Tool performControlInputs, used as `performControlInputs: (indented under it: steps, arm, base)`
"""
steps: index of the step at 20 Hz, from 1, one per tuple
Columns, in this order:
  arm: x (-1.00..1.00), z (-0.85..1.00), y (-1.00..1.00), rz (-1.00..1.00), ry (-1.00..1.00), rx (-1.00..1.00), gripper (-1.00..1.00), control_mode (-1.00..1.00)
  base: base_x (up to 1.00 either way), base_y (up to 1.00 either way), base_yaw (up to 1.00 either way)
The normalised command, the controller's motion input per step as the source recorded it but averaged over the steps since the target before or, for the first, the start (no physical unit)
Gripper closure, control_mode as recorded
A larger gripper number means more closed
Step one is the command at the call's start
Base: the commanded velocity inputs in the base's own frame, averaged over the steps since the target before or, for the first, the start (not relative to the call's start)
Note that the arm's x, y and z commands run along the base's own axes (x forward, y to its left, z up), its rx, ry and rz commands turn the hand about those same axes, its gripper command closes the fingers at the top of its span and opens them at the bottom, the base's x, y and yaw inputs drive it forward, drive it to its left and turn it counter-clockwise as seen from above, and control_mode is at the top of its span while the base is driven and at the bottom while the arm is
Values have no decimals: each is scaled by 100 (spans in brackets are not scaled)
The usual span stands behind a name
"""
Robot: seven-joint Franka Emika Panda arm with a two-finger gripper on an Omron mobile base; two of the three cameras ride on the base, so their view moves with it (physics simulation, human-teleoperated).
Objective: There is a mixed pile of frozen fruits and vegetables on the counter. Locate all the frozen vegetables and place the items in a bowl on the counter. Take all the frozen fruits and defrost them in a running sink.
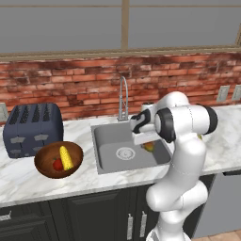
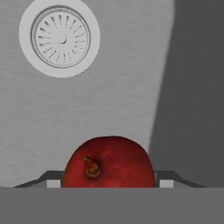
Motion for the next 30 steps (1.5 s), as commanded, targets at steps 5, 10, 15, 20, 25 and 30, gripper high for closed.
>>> performControlInputs:
  steps: [5,10,15,20,25,30]
  arm:
    - [20,-31,11,0,0,-1,100,-100]
    - [11,-36,5,0,-1,-1,100,-100]
    - [12,-27,1,0,-3,0,100,-100]
    - [24,-34,0,0,-1,0,100,-100]
    - [23,-48,-7,0,0,0,100,-100]
    - [21,-36,-15,0,2,4,100,-100]
  base:
    - [0,0,0]
    - [0,0,0]
    - [0,0,0]
    - [0,0,0]
    - [0,0,0]
    - [0,0,0]
